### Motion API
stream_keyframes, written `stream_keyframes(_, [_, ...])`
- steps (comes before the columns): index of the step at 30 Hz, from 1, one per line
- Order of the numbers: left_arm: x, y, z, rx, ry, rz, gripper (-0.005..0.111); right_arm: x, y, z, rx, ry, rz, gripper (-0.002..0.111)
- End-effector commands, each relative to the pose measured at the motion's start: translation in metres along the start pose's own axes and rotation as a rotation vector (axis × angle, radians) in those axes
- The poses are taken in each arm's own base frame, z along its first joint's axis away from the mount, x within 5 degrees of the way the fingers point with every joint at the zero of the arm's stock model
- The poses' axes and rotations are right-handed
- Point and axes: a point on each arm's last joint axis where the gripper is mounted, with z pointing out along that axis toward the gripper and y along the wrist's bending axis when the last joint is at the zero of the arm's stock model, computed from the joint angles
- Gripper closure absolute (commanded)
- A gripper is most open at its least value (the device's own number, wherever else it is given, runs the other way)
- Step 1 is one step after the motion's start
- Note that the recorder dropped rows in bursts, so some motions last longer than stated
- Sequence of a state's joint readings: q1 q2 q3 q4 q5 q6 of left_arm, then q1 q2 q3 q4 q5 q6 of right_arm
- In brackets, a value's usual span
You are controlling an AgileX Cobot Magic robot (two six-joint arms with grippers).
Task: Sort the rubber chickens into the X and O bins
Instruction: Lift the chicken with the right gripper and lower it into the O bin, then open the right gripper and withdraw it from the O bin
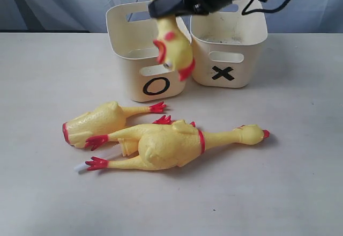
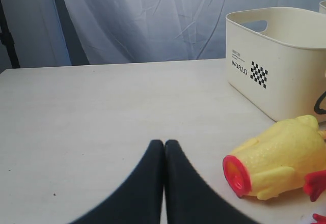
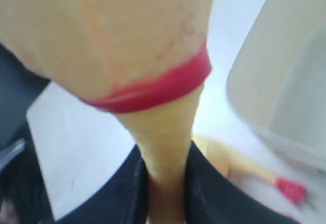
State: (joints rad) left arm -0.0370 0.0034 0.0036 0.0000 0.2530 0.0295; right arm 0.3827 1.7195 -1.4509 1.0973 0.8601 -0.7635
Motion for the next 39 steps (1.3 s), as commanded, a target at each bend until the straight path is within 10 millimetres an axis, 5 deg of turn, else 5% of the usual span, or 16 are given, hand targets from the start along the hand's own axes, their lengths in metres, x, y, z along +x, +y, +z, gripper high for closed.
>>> stream_keyframes(1, [-0.003,0.000,-0.001,0.005,-0.021,-0.001,0.107,-0.028,-0.022,0.001,0.142,-0.343,0.065,0.092])
stream_keyframes(6, [-0.003,0.000,-0.001,0.005,-0.021,-0.001,0.107,-0.036,-0.048,0.017,0.208,-0.474,0.043,0.092])
stream_keyframes(16, [-0.003,0.000,-0.001,0.005,-0.021,-0.001,0.107,-0.028,-0.100,0.081,0.164,-0.388,0.021,0.092])
stream_keyframes(26, [-0.003,0.000,-0.001,0.005,-0.021,-0.001,0.107,-0.018,-0.127,0.110,0.163,-0.356,0.049,0.091])
stream_keyframes(32, [-0.003,0.000,-0.001,0.005,-0.021,-0.001,0.107,-0.009,-0.123,0.122,0.106,-0.321,0.050,0.091])
stream_keyframes(39, [-0.003,0.000,-0.001,0.005,-0.021,-0.001,0.107,-0.006,-0.115,0.126,0.023,-0.300,0.049,0.047])
